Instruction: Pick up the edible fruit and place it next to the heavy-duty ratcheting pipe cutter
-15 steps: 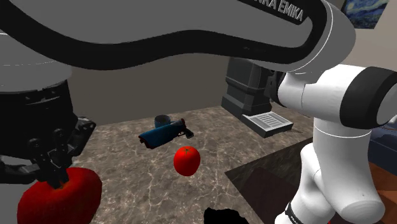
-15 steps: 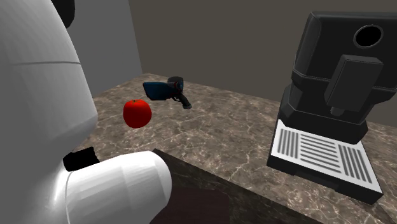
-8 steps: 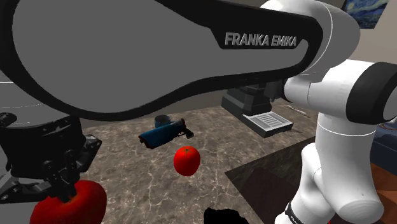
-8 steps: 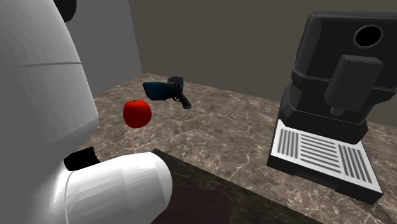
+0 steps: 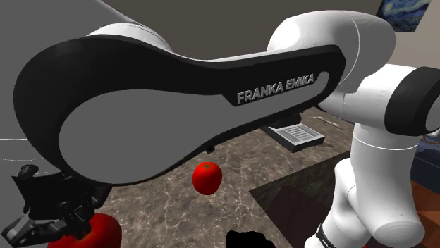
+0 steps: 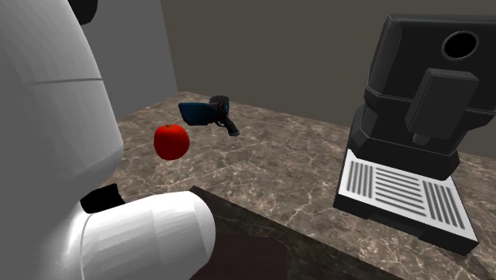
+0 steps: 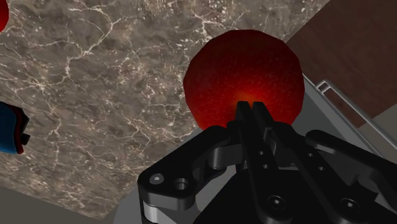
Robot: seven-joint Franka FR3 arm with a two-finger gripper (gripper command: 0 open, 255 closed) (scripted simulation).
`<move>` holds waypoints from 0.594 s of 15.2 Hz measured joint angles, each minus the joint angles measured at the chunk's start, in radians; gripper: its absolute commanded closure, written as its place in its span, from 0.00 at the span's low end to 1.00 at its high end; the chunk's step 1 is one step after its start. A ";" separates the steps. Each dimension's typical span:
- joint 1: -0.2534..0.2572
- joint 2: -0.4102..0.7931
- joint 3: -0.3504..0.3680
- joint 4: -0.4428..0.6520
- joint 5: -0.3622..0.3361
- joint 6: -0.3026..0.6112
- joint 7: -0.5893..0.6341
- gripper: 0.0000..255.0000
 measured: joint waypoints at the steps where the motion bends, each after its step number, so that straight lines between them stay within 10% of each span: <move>1: -0.001 0.000 0.000 -0.012 0.000 0.012 0.002 1.00; 9: -0.013 -0.006 -0.005 -0.130 -0.002 0.123 0.010 1.00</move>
